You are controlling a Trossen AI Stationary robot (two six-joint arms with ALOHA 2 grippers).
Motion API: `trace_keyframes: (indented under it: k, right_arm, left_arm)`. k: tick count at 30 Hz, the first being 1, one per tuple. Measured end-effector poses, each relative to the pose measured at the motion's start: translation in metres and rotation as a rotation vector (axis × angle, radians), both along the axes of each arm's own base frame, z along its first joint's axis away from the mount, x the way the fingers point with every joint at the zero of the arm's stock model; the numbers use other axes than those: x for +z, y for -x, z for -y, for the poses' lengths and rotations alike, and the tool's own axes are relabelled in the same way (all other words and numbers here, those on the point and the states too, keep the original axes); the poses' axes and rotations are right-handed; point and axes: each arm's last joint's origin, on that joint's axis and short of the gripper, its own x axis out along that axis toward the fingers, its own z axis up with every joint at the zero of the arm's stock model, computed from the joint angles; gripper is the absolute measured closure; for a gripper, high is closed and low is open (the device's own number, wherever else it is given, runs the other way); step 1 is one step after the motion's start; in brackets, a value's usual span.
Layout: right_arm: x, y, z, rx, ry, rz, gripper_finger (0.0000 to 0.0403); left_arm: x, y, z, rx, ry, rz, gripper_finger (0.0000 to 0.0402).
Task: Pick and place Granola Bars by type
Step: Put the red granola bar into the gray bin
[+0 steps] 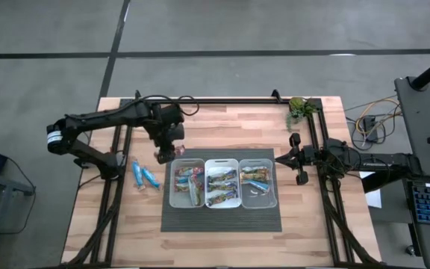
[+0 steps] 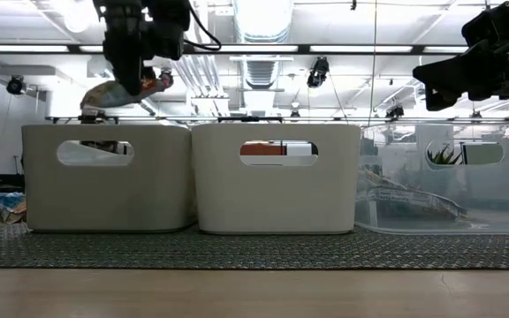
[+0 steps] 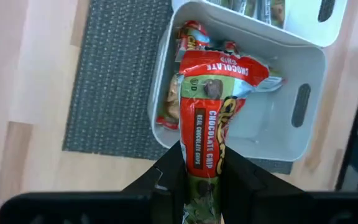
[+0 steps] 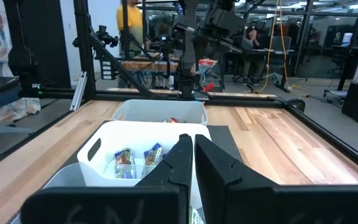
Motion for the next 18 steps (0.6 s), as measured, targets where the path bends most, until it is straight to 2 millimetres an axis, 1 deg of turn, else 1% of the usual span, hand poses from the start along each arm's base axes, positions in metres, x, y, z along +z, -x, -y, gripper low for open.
trace_keyframes:
  k: [4, 9, 12, 18]
  right_arm:
    - [0.000, 0.000, 0.000, 0.000, 0.000, 0.000, 0.0394]
    - [0.000, 0.000, 0.000, -0.001, 0.000, 0.000, 0.0394]
    - [0.000, 0.000, 0.000, 0.000, 0.000, 0.000, 0.0394]
    - [0.000, 0.000, 0.000, 0.000, 0.000, 0.000, 0.0394]
  left_arm:
    - [-0.004, -0.006, 0.006, -0.007, 0.019, -0.022, 0.0346]
    - [-0.008, -0.019, 0.014, -0.040, 0.029, -0.042, 0.0346]
    - [-0.002, -0.031, 0.019, -0.056, 0.026, -0.025, 0.0346]
    - [0.018, -0.059, 0.028, -0.107, 0.010, 0.045, 0.0346]
